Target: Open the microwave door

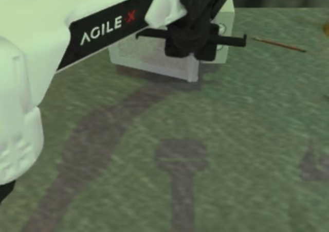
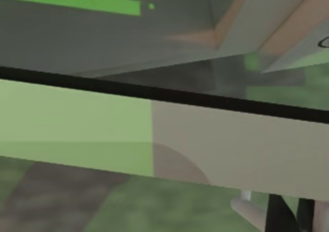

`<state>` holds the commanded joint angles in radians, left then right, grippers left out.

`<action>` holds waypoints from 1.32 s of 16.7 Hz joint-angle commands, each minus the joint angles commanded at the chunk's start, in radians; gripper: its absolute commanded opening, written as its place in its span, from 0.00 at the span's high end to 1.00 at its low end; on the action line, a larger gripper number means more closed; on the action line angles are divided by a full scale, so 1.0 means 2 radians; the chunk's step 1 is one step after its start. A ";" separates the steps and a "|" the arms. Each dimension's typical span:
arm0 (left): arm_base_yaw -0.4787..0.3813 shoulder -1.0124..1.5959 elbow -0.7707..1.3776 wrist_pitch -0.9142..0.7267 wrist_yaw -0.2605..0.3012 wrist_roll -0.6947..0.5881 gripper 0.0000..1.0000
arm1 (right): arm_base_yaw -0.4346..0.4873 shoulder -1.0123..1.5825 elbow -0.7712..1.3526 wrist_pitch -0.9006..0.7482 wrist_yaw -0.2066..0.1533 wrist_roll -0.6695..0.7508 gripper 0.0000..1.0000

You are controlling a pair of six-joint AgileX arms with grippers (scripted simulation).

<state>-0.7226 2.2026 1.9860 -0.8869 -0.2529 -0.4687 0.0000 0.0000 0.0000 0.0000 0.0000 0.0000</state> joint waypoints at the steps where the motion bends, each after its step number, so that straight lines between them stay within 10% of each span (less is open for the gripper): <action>1: 0.002 -0.007 -0.012 0.005 0.003 0.007 1.00 | 0.000 0.000 0.000 0.000 0.000 0.000 0.00; 22: 0.007 -0.047 -0.073 0.038 0.021 0.047 1.00 | 0.000 0.000 0.000 0.000 0.000 0.000 0.00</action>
<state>-0.7092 2.1084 1.8400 -0.8115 -0.2116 -0.3751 0.0000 0.0000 0.0000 0.0000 0.0000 0.0000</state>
